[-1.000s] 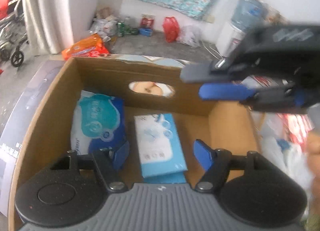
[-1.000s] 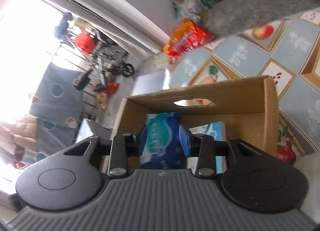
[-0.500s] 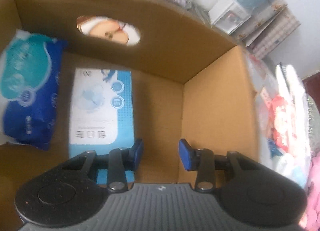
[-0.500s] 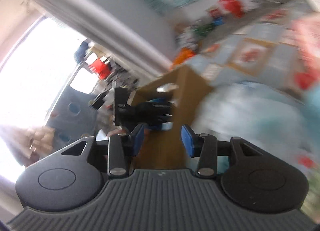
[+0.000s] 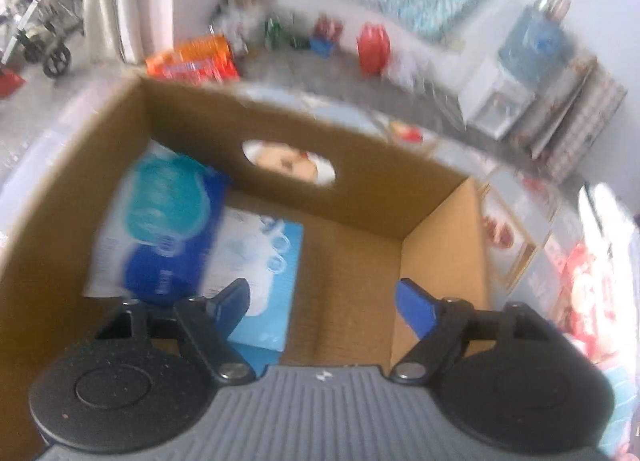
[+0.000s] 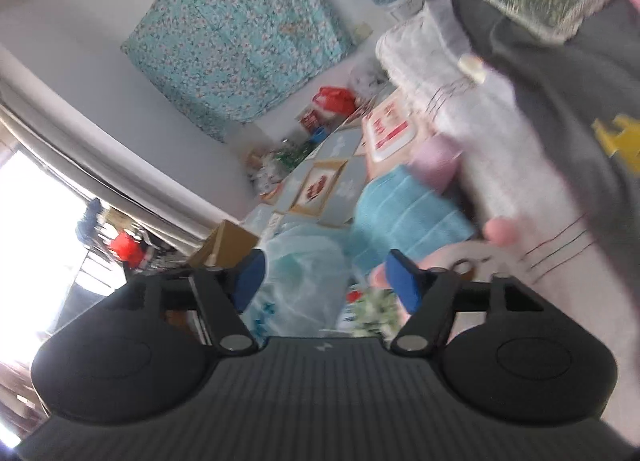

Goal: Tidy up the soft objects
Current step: 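Move both tools back toward the pink plush toy and towels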

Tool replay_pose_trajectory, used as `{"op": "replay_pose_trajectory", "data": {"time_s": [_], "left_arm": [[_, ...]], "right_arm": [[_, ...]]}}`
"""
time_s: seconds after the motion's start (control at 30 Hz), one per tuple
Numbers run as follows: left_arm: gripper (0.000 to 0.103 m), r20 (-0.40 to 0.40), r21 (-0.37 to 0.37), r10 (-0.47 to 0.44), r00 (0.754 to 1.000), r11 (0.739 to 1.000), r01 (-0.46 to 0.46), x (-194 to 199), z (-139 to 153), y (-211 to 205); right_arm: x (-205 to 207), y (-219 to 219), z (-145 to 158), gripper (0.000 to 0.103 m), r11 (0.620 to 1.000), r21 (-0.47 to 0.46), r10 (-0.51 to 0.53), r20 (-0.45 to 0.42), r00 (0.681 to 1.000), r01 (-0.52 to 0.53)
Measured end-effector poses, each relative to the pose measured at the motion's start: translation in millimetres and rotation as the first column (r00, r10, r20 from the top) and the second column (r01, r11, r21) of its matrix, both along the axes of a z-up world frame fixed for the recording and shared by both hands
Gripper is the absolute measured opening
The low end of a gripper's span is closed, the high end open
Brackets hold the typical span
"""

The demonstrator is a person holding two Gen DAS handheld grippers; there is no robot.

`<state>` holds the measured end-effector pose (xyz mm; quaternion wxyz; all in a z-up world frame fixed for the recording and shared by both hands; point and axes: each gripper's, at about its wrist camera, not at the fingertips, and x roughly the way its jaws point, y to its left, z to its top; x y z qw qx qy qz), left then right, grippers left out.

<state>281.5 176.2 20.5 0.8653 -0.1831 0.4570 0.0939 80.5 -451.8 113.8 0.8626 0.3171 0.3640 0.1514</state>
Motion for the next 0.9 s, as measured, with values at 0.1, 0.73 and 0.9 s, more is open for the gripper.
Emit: {"op": "replay_pose_trajectory", "data": {"time_s": [0.1,0.73,0.9], "left_arm": [[0.084,0.104,0.026,0.033,0.994,0.999,-0.036,-33.8,40.6,-3.7],[0.087,0.201,0.25,-0.867,0.457,0.496,0.831,-151.7,16.3,-344.0],[0.074,0.125,0.308,-0.911,0.394,0.413,0.857,-145.7,-21.7,-403.0]], "right_arm": [[-7.3,-2.5,2.0,0.084,0.997,-0.082,0.008,0.026,1.0,-0.006],[-7.4,-33.0,-54.0,0.086,0.997,-0.068,-0.041,-0.05,0.998,0.038],[1.2,-28.5,-67.9,0.085,0.997,-0.077,-0.025,-0.089,0.996,0.018]]}}
